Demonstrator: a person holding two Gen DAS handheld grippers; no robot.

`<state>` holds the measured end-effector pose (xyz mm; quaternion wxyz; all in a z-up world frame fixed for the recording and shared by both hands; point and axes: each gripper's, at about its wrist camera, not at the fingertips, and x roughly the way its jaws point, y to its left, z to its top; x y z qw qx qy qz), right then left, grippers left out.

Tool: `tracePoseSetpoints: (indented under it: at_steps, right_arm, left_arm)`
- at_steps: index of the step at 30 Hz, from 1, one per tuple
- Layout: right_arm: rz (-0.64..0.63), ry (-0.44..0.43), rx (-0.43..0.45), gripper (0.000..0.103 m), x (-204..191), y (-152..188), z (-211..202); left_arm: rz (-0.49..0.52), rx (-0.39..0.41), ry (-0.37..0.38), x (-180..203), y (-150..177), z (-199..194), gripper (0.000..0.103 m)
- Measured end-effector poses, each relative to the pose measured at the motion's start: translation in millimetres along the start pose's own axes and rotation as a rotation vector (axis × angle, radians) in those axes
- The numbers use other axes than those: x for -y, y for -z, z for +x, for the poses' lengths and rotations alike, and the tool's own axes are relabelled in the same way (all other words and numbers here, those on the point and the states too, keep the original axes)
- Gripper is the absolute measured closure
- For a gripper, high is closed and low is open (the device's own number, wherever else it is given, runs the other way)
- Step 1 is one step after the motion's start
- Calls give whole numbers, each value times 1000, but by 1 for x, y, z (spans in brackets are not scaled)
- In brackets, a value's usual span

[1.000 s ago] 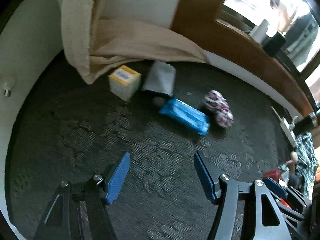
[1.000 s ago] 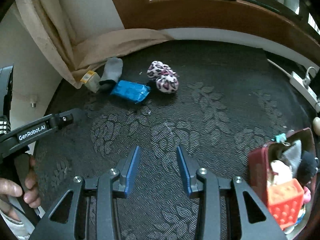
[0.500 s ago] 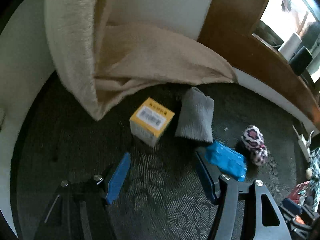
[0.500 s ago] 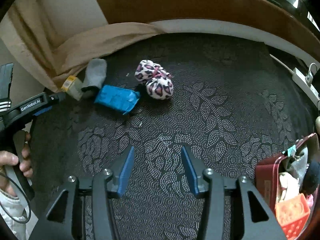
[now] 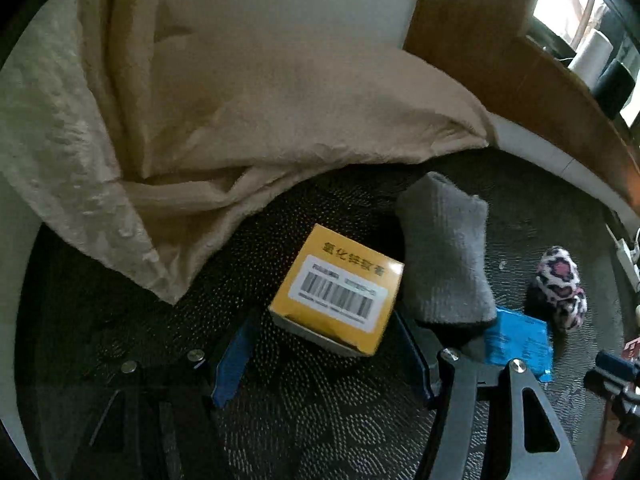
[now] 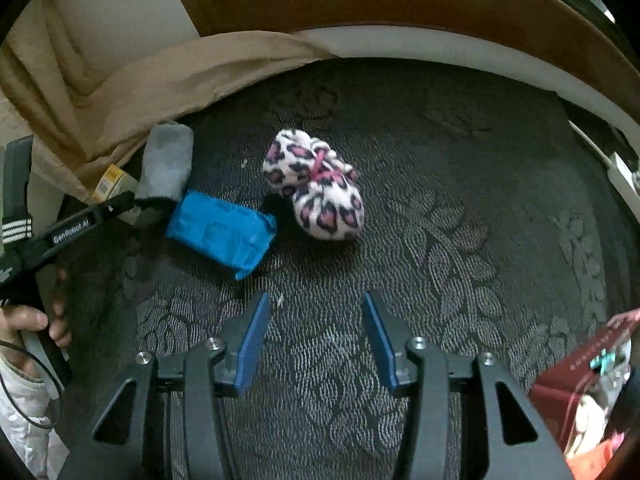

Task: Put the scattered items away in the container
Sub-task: 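Grasp yellow medicine box with left gripper while right gripper grasps leopard plush ball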

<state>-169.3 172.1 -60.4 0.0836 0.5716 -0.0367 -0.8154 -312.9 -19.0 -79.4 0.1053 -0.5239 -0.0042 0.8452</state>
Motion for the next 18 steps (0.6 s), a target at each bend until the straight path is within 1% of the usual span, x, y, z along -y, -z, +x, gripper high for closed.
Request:
tracePoseSetpoints:
  at_steps: [1,2,3,10,18]
  right_arm:
    - [-2,1,2,51,0,-4,2]
    - [-3,0,4,51,0,-8,4]
    - [-5,-2,6,51,0,-13,6]
    - [-19,-1,1,49,3,-31,23]
    - [-36,0,-5,48,6,-52,41]
  left_arm:
    - [-4,-2,2,-1,0,2,36]
    - [-8,-4,4,-2,0,4,38]
    - [-13,-6,6,-4,0,6,48]
    - [-33,7,27,-6,0,5,50]
    - [-31,28,52,1,3,-13,50]
